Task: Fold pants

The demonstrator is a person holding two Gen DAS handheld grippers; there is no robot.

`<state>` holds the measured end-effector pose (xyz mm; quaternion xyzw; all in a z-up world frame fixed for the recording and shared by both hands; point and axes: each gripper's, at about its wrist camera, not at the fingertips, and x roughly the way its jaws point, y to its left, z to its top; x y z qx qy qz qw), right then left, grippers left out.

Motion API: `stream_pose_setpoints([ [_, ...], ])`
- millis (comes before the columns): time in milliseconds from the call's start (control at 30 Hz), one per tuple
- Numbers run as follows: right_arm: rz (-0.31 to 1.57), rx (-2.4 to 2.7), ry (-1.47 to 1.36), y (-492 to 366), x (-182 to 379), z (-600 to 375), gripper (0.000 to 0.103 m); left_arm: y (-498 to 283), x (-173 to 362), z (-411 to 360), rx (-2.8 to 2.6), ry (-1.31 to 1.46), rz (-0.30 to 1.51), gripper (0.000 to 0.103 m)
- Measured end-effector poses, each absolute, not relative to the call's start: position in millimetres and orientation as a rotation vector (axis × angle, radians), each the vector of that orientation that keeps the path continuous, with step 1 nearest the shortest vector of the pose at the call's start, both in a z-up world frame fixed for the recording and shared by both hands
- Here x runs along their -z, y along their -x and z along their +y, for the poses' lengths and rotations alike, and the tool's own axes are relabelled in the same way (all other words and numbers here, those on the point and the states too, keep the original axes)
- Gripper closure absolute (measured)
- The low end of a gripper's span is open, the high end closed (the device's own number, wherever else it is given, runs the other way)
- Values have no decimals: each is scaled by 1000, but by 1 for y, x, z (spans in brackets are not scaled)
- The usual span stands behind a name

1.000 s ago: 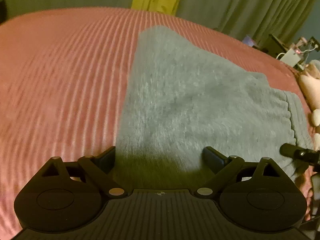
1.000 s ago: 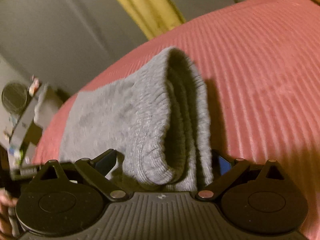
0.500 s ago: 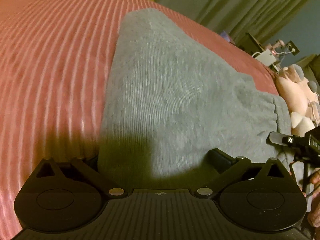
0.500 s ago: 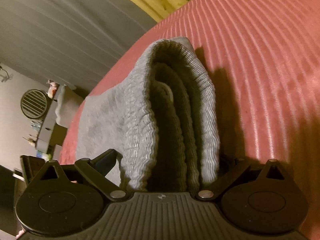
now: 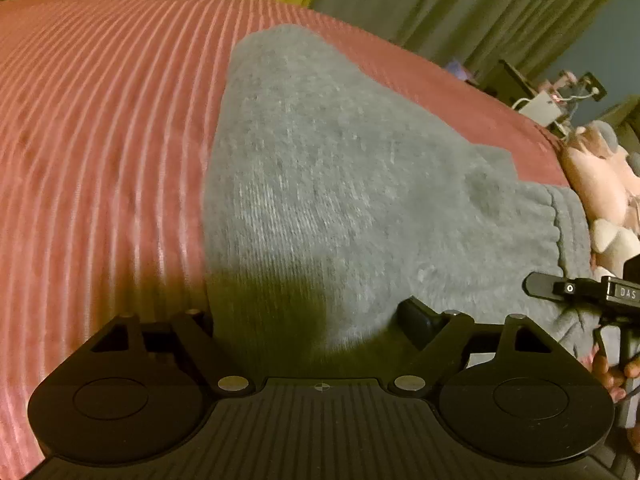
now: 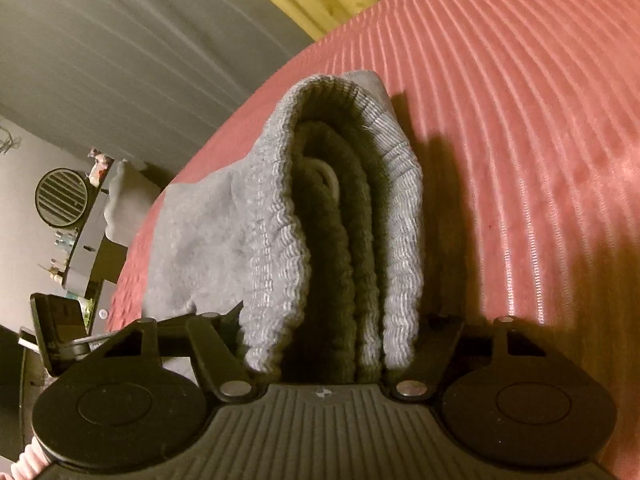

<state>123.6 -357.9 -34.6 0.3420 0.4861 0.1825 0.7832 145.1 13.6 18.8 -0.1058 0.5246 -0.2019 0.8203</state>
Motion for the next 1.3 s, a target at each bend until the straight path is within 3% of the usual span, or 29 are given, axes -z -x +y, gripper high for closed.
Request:
stream_pose_setpoints([
  [67, 1063, -387, -753, -129, 36, -357, 28, -146, -19, 13, 415, 229, 1122, 22],
  [133, 1079, -381, -764, -132, 35, -355, 28, -142, -27, 7, 402, 211, 1097, 37],
  [200, 1088, -369, -730, -132, 29, -349, 37, -128, -37, 4, 381, 159, 1045, 47],
  [333, 1046, -430, -697, -130, 1, -342, 46, -115, -58, -17, 375, 70, 974, 54],
  [600, 896, -484, -719, -148, -53, -333, 49, -140, -104, -20, 408, 147, 885, 62],
  [1100, 797, -427, -730, -188, -75, -339, 49, -181, -109, -14, 371, 241, 822, 61],
  [1133, 794, -426, -743, -191, -73, -341, 49, -183, -106, -11, 366, 236, 818, 59],
  [1167, 792, -420, -744, -194, -71, -341, 48, -185, -102, -10, 348, 203, 820, 47],
  [1200, 794, -409, -716, -197, -68, -339, 41, -186, -97, -9, 309, 166, 835, 35],
  [1233, 811, -380, -685, -201, -64, -337, 28, -185, -92, -8, 269, 134, 863, 33],
  [1300, 870, -268, -636, -206, -55, -338, 16, -179, -84, -3, 180, 71, 911, 30],
])
